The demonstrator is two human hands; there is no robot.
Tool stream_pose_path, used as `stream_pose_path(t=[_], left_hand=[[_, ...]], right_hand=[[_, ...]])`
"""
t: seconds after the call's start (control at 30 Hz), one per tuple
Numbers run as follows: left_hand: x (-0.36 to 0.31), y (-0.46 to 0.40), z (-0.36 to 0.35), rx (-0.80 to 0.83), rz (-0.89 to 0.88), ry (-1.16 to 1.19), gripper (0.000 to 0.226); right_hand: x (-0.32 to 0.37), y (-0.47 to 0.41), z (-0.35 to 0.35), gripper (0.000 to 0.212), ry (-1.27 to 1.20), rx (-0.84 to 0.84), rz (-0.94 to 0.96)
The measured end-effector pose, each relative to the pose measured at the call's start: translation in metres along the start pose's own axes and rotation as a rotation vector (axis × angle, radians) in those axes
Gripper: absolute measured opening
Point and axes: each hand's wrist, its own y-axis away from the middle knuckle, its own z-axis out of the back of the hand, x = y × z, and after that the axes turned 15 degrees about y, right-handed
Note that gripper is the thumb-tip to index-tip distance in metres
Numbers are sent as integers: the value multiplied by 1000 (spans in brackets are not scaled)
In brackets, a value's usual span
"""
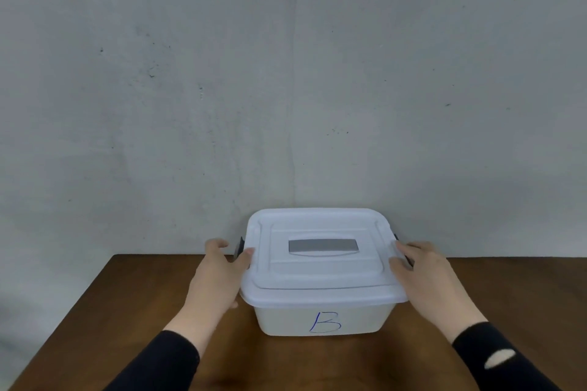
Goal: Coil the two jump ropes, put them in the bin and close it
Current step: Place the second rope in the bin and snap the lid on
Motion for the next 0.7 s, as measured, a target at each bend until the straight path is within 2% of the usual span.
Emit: stream_pose_path(t=[0.07, 0.13, 0.2, 0.27, 0.33, 0.4, 0.43, 0.5, 0.6, 0.7], left_hand=[[-4, 0, -3, 89, 202, 222, 57], [-5, 2, -6, 166, 305, 321, 50], [-2, 3, -8, 214, 303, 383, 44], [3, 2, -10, 245, 274, 432, 45], [3, 3, -13, 222, 180, 400, 47], [0, 5, -19, 141, -16, 241, 37], [0, 5, -23, 97, -102, 154, 40], [1, 6, -30, 57, -207, 35, 50], [2, 2, -32, 47, -216, -75, 55], [-1, 4, -32, 63, -212, -112, 55]], right_hand=[[1, 1, 1, 50, -85, 41, -24], [4, 0, 0, 50, -146, 76, -48], [3, -2, 0, 51, -272, 106, -116], [2, -4, -2, 63, -531, 195, -276], [2, -5, -2, 61, -608, 228, -295], [6, -4, -3, 37, -421, 104, -177], [9, -3, -3, 30, -292, 20, -124], [12, -1, -6, 28, -122, -80, -42], [16, -4, -4, 29, 40, -79, -1], [12, -3, -6, 36, 68, -90, 18]])
